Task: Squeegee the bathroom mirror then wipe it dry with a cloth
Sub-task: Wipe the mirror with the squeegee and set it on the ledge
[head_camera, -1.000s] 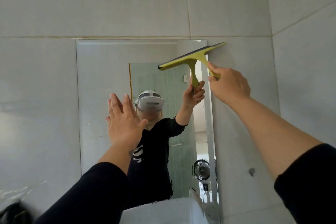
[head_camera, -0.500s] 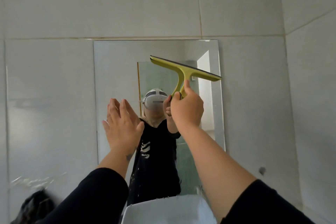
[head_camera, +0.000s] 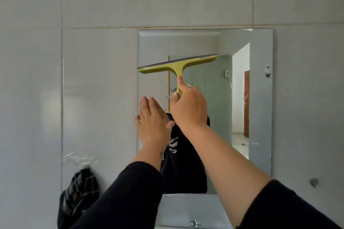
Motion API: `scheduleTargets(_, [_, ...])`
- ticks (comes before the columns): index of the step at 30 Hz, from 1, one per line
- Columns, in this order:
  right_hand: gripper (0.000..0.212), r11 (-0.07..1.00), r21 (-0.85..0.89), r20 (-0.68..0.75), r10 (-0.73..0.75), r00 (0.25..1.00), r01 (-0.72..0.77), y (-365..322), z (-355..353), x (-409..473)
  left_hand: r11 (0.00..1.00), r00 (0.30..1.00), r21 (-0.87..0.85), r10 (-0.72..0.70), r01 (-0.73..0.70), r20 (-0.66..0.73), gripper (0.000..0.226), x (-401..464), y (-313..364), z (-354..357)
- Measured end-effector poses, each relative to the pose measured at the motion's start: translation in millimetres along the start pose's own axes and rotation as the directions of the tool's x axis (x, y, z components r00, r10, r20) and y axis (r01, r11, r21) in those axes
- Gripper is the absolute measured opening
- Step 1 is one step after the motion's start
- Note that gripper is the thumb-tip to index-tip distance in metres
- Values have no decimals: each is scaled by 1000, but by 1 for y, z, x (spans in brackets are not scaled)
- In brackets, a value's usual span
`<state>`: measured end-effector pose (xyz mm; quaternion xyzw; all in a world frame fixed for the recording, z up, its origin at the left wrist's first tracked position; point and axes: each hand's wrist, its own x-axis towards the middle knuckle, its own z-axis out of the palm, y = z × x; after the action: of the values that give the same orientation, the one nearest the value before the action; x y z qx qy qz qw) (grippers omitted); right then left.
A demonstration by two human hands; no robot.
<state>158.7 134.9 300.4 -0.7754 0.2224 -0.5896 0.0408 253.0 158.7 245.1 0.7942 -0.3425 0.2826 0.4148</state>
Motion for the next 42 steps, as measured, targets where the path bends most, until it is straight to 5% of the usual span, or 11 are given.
scheduleTargets(9, [48,917,-368,143,-110,984,156,36,-53,15,998,998,47,-28,31,-52,116,0,3,2])
scheduleTargets(17, [45,893,-435,135,-64,989,118,69,-95,11,991,992,47,124,-124,4,90,4,13,5])
scheduleTargets(25, [43,880,-474,47,28,999,-2,113,-128,3,992,995,80,99,-98,-4,88,7,18,9])
scheduleTargets(42, [47,913,89,-119,406,906,-397,113,-76,-57,990,992,77,122,-120,-25,95,7,9,8])
